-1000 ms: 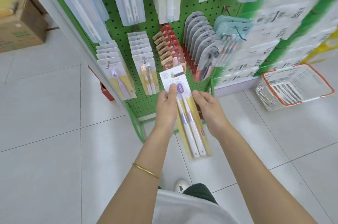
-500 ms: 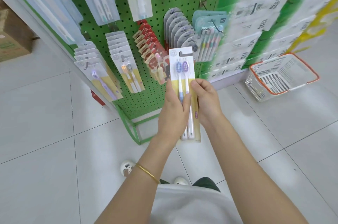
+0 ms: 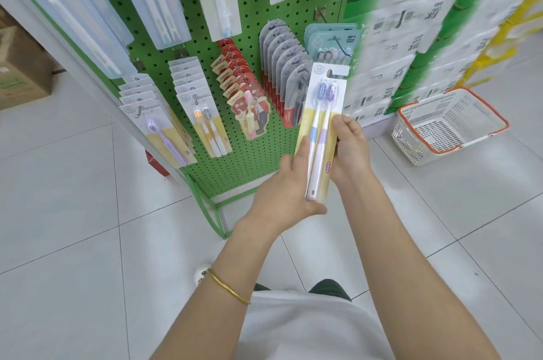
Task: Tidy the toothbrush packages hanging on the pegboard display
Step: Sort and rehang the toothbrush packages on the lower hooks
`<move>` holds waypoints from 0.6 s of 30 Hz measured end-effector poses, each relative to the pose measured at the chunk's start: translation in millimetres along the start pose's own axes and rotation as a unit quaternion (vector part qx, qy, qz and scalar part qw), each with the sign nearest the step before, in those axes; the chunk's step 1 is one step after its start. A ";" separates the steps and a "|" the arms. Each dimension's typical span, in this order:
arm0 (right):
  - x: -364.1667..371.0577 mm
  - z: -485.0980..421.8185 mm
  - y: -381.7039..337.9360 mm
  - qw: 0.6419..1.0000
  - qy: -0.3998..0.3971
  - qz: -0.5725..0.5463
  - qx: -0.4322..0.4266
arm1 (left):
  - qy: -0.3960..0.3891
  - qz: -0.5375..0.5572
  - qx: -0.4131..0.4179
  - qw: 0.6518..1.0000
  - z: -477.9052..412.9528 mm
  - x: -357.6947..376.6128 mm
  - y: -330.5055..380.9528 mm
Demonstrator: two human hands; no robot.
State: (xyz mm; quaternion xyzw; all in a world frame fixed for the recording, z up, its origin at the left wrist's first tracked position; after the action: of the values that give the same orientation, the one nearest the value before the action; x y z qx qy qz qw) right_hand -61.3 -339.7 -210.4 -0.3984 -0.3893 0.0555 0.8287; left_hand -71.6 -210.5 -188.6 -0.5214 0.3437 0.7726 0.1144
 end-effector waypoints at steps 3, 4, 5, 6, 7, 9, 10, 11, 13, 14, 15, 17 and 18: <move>3.0 3.1 -0.6 1.000 -0.005 -0.017 0.017 | -0.005 -0.001 -0.003 1.000 -0.2 -1.2 2.0; 3.8 4.7 0.1 0.999 -0.009 -0.024 0.025 | -0.009 -0.001 -0.005 1.000 -0.2 -0.6 2.5; 4.0 6.1 0.6 0.999 -0.013 -0.027 0.032 | -0.014 0.001 -0.007 1.000 -0.1 0.8 3.2; 4.0 7.3 1.4 0.999 -0.017 -0.027 0.038 | -0.022 0.005 -0.009 1.000 0.2 3.1 3.5; 4.0 8.4 2.3 0.999 -0.022 -0.023 0.044 | -0.032 0.009 -0.009 0.999 0.3 6.2 3.5; 3.4 10.3 5.5 0.997 -0.034 -0.006 0.063 | -0.060 0.025 -0.012 0.998 0.1 13.0 1.2; 3.0 10.9 8.4 0.996 -0.044 0.007 0.075 | -0.075 0.042 -0.016 0.996 -0.2 16.0 -1.1; 3.3 11.7 11.2 0.994 -0.060 0.020 0.088 | -0.092 0.070 -0.022 0.993 -0.7 19.6 -4.3; 6.7 13.6 14.1 0.989 -0.100 0.046 0.094 | -0.127 0.159 -0.031 0.979 -0.6 27.0 -8.7; 8.6 14.7 13.6 0.988 -0.117 0.063 0.083 | -0.135 0.207 -0.031 0.968 -0.8 29.8 -9.9; 9.9 15.7 11.9 0.987 -0.124 0.082 0.066 | -0.135 0.253 -0.033 0.957 -0.7 30.9 -11.3; 10.2 16.7 7.2 0.986 -0.110 0.121 0.030 | -0.121 0.347 -0.046 0.929 -1.0 31.0 -16.6; 9.0 16.3 4.3 0.986 -0.093 0.139 0.013 | -0.116 0.395 -0.061 0.910 -0.2 31.1 -19.3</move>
State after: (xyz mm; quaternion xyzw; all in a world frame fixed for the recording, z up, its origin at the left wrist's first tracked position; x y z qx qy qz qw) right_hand -65.4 -323.1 -201.8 -0.4309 -0.4050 0.2123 0.7780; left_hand -74.5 -202.1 -224.1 -0.2557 0.4582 0.8292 -0.1923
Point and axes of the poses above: each hand's wrist, its own z-axis away from the middle knuckle, its own x-axis out of the palm, y = z × x, the point moved 9 cm from there along -z, towards the middle knuckle, and after that the axes turned 8 degrees about -z, right-handed, at the moved point
